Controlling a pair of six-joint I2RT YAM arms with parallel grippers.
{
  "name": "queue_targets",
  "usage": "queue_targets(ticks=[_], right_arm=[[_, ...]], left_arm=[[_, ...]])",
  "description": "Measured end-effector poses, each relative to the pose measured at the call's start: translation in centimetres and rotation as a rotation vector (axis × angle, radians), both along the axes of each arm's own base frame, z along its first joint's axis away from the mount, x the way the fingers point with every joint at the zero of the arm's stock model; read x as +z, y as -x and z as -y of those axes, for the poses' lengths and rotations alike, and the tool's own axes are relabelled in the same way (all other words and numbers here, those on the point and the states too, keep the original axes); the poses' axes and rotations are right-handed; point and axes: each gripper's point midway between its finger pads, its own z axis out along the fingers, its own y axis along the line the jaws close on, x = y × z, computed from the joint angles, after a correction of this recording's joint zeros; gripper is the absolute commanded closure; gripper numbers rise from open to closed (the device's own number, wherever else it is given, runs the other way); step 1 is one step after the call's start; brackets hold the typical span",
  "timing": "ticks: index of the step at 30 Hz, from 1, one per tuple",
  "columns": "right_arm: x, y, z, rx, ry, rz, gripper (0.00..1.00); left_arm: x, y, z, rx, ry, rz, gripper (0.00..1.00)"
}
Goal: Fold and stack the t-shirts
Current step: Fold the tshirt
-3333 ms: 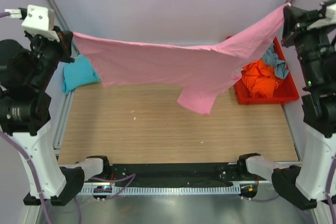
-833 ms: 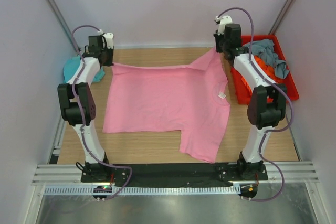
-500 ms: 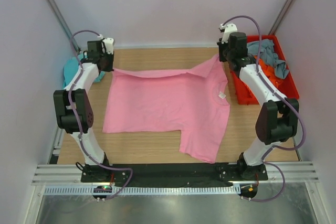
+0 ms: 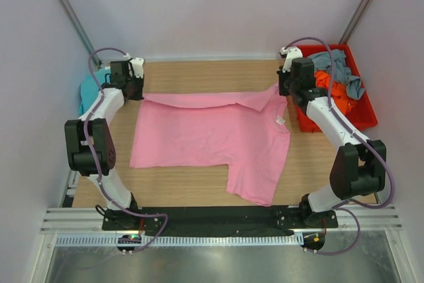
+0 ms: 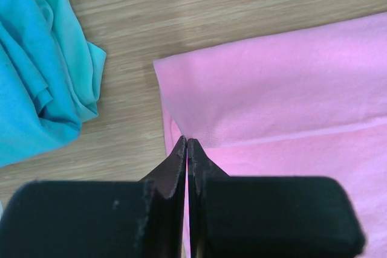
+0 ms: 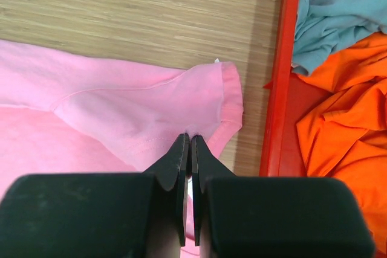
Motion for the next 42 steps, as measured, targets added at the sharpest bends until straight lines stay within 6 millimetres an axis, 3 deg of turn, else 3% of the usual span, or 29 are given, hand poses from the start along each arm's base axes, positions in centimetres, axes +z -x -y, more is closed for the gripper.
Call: queue_targets(ticks=[8, 20, 34, 37, 39, 42], right_arm=[[-0.1, 1.3, -0.1, -0.005, -0.022, -0.002, 0.99], [-4.0, 3.3, -0.3, -0.002, -0.020, -0.080, 0.99], [-5.1, 3.0, -0.4, 0.001, -0.020, -0.093, 0.99], [-5.5, 3.2, -0.5, 0.004, -0.019, -0.102, 0.99], [-5.7, 3.3, -0.5, 0.005, -0.019, -0.106, 0.99], [-6.1, 3.5, -0.5, 0.006, -0.018, -0.114, 0.85]], left_arm=[[-0.8, 0.7, -0.3, 0.007, 0.002, -0.011, 1.00], [-2.7, 1.8, -0.6, 0.015, 0.007, -0.050, 1.00], [-4.1, 2.8, -0.5, 0.022, 0.014, -0.084, 1.00], [-4.4, 3.0, -0.6, 0.031, 0.014, -0.091, 0.85], [-4.6, 3.1, -0.7, 0.040, 0.014, -0.097, 0.65], [-5.0, 3.3, -0.9, 0.059, 0.012, -0.107, 0.51]])
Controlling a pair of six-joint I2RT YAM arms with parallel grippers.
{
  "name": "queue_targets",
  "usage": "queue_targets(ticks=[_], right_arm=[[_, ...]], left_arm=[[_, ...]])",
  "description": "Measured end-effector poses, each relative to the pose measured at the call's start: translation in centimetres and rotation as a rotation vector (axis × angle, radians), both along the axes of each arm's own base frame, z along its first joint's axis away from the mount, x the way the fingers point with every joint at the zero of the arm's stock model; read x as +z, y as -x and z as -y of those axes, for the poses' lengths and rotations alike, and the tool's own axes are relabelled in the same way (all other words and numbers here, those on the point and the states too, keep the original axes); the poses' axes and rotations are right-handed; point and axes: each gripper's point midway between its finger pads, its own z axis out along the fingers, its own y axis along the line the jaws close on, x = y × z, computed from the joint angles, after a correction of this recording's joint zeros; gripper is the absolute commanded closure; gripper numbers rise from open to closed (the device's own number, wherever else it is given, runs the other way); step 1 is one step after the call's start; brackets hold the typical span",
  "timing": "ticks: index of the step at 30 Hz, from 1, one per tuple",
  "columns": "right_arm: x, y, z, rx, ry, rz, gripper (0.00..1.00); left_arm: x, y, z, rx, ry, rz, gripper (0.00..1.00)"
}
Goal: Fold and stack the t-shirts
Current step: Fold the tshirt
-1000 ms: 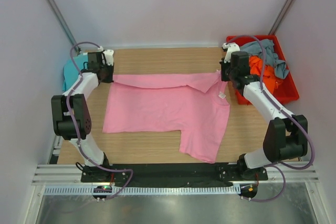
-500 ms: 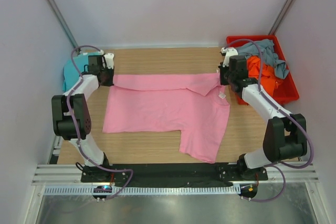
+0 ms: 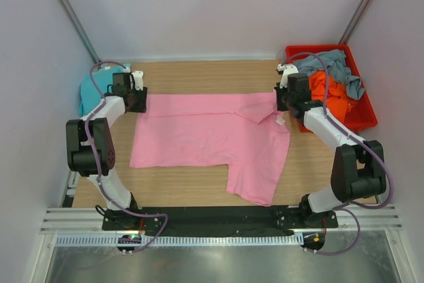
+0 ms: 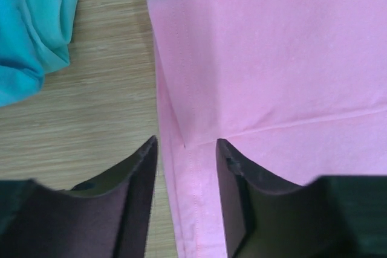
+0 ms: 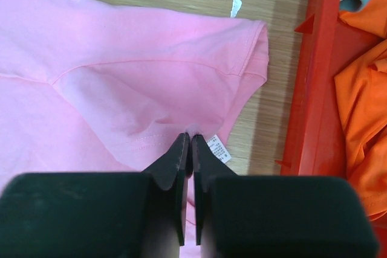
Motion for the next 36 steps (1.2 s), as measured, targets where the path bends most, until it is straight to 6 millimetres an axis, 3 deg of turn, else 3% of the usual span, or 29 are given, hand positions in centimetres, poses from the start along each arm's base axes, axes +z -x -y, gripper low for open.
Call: queue_targets(ticks=[1, 2, 3, 6, 9, 14, 18, 25, 30, 36], right_arm=[[-0.1, 0.1, 0.0, -0.001, -0.001, -0.002, 0.69], [-0.2, 0.1, 0.0, -0.003, -0.004, -0.005, 0.62], [-0.3, 0.2, 0.0, -0.003, -0.002, -0.007, 0.53], [-0.4, 0.6, 0.2, -0.001, 0.007, -0.010, 0.44], [0.6, 1.1, 0.5, 0.000, 0.024, 0.014, 0.43], [4.4, 1.5, 0.1, 0.038, 0.079, 0.122, 0.45], [4.8, 2.4, -2.1, 0.151, 0.113, 0.142, 0.45], [-0.2, 5.9, -7.1, 0.377, 0.138, 0.011, 0.48], [-5.0, 6.6, -7.5, 0.417, 0.166, -0.119, 0.52], [-9.6, 7.1, -8.0, 0.442, 0.201, -0.244, 0.53]], left_arm=[[-0.1, 0.1, -0.1, 0.008, -0.001, -0.003, 0.36], [-0.2, 0.2, -0.2, 0.011, -0.005, -0.005, 0.25], [-0.3, 0.3, -0.2, 0.017, -0.005, -0.009, 0.24], [-0.1, 0.7, -0.3, 0.033, -0.003, -0.007, 0.22], [1.6, 0.8, -0.1, 0.035, 0.008, 0.029, 0.22], [6.4, 0.9, 1.9, -0.018, 0.083, 0.136, 0.23], [7.0, 1.8, 4.8, -0.102, 0.167, 0.121, 0.24], [2.2, 5.5, 7.6, -0.178, 0.287, -0.074, 0.26], [-0.3, 7.1, 8.6, -0.195, 0.346, -0.180, 0.28], [-1.2, 7.9, 9.1, -0.205, 0.381, -0.232, 0.28]])
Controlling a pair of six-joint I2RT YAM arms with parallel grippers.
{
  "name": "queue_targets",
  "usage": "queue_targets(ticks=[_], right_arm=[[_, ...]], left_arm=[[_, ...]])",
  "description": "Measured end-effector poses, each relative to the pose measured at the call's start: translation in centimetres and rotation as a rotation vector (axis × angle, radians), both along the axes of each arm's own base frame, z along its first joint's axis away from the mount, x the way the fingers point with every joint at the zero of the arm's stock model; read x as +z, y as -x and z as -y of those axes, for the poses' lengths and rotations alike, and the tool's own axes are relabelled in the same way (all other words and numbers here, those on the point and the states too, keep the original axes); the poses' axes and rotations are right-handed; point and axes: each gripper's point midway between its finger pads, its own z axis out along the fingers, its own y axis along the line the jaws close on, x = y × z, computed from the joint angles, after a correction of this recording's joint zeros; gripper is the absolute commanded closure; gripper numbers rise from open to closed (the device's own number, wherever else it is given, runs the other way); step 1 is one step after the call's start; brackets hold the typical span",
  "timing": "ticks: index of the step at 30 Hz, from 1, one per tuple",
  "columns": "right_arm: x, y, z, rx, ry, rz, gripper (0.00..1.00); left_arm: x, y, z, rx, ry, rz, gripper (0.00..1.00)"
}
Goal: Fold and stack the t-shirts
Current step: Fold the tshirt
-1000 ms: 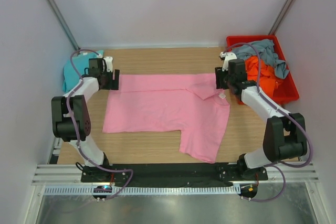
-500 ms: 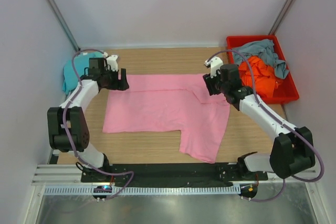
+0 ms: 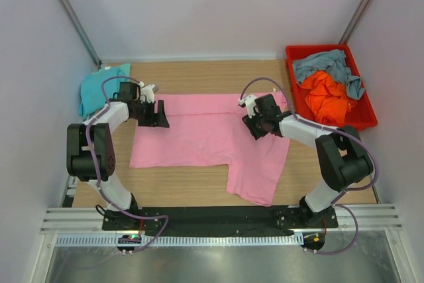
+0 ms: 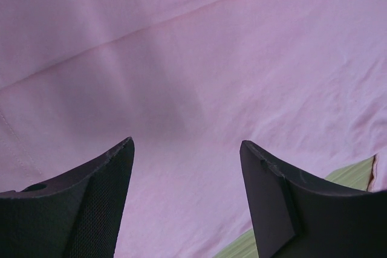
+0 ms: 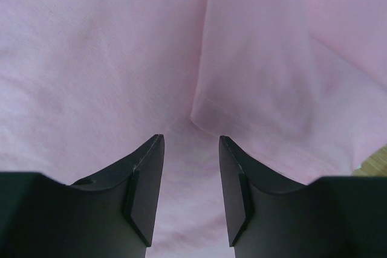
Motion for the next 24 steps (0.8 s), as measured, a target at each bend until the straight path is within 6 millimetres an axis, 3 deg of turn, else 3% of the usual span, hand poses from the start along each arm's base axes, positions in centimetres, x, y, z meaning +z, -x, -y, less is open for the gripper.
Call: queue_targets(ticks=[6, 18, 21, 24], right_arm=[[-1.1, -0.3, -0.8, 0.015, 0.021, -0.022, 0.52], [-1.2, -1.6, -0.2, -0.020, 0.073, 0.026, 0.55], [-1.5, -1.8, -0.1, -0.026, 0.080, 0.028, 0.60], [-1.5, -2.1, 0.0, -0.027, 0.084, 0.037, 0.78]], left_arm=[[-0.4, 0.5, 0.2, -0.006, 0.009, -0.017, 0.29], [-2.0, 2.0, 0.2, -0.010, 0.010, -0.074, 0.30], [-2.1, 2.0, 0.2, -0.011, 0.012, -0.078, 0.30], [-2.2, 2.1, 0.2, -0.012, 0.012, -0.083, 0.31]])
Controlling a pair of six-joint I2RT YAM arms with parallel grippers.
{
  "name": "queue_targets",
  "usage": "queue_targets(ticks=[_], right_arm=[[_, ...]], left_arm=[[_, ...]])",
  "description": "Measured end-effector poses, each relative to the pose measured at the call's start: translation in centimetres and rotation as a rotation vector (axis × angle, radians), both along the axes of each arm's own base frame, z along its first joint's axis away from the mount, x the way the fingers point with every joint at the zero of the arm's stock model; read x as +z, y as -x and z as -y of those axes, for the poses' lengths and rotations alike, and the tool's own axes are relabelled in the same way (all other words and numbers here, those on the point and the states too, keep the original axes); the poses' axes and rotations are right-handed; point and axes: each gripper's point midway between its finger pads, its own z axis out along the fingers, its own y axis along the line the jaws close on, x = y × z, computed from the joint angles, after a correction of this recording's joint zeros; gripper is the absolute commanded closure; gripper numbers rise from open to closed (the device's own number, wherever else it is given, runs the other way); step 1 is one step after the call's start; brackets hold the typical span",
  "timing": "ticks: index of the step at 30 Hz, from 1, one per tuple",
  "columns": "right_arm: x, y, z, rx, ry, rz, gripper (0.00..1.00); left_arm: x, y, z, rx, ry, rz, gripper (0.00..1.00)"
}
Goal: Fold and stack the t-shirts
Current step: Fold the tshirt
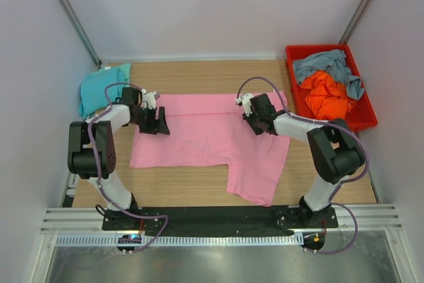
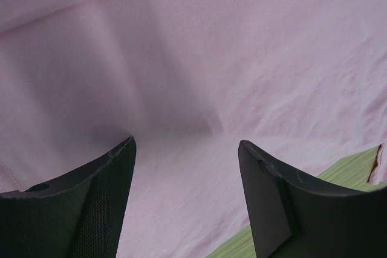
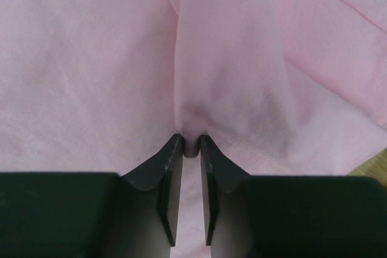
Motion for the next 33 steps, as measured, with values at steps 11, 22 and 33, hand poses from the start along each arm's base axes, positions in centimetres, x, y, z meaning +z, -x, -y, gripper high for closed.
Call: queue_targets(ticks=[11, 22, 33], right_arm=[[0.7, -0.8, 0.0, -0.009, 0.009, 0.023, 0.98], [4.5, -4.8, 0.9, -0.067, 0.033, 0.163, 0.89], [4.7, -7.2, 3.5, -0.185, 0.151, 0.253, 0.73]], left_arm=[[-0.2, 0.1, 0.0, -0.001, -0.001, -0.006, 0.31], [-0.3, 0.1, 0.0, -0.002, -0.002, -0.005, 0.31], [-0.3, 0.1, 0.0, -0.001, -0.002, -0.005, 0.31]])
